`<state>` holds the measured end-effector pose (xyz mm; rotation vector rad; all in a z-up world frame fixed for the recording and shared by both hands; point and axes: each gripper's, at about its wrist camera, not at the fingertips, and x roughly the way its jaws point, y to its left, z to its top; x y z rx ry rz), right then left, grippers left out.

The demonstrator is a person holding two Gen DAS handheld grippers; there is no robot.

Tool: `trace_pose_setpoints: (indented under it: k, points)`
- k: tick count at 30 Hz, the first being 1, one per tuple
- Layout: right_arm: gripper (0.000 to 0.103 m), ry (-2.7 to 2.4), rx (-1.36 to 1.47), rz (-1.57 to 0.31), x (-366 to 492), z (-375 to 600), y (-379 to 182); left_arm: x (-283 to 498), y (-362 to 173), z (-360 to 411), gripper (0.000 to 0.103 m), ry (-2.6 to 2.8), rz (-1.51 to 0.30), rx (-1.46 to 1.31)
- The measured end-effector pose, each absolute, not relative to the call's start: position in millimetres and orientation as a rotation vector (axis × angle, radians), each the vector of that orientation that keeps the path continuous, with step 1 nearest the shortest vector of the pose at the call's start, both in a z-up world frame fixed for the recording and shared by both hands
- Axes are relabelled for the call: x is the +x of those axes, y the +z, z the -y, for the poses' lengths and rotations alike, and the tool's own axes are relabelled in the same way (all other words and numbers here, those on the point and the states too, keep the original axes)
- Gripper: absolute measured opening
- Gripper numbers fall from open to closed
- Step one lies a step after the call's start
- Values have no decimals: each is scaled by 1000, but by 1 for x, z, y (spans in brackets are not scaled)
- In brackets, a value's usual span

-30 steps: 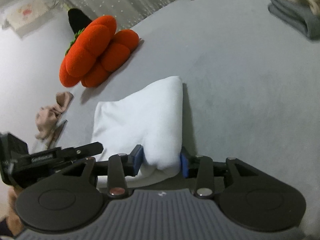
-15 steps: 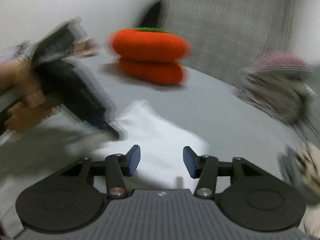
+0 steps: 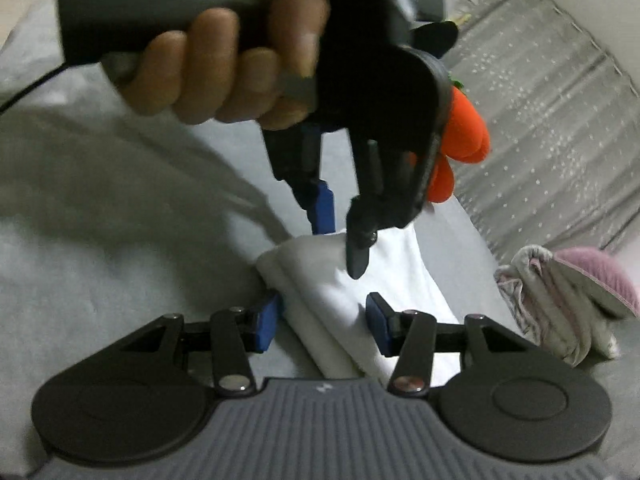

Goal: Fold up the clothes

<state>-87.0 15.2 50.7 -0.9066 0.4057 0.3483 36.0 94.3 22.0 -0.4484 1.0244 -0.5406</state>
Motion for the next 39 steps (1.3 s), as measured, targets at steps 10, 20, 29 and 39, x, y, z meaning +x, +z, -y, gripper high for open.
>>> trace_pose_setpoints:
  k: [10,20,29,39]
  points:
    - [52,403,-1011,-478,-76,-17,57,40,27,-88,22,-543,-1036,-363]
    - [27,413,-947,-471,-74,-5,66,43,25,-92,24,-550,-1051,-414]
    - [23,424,-829,-481,-37,17,78,37,37,-118,52,-500,-1032,-479]
    - [19,437,-550,-518,-21,25,116,39,22,-104,68,-557,-1088,-644]
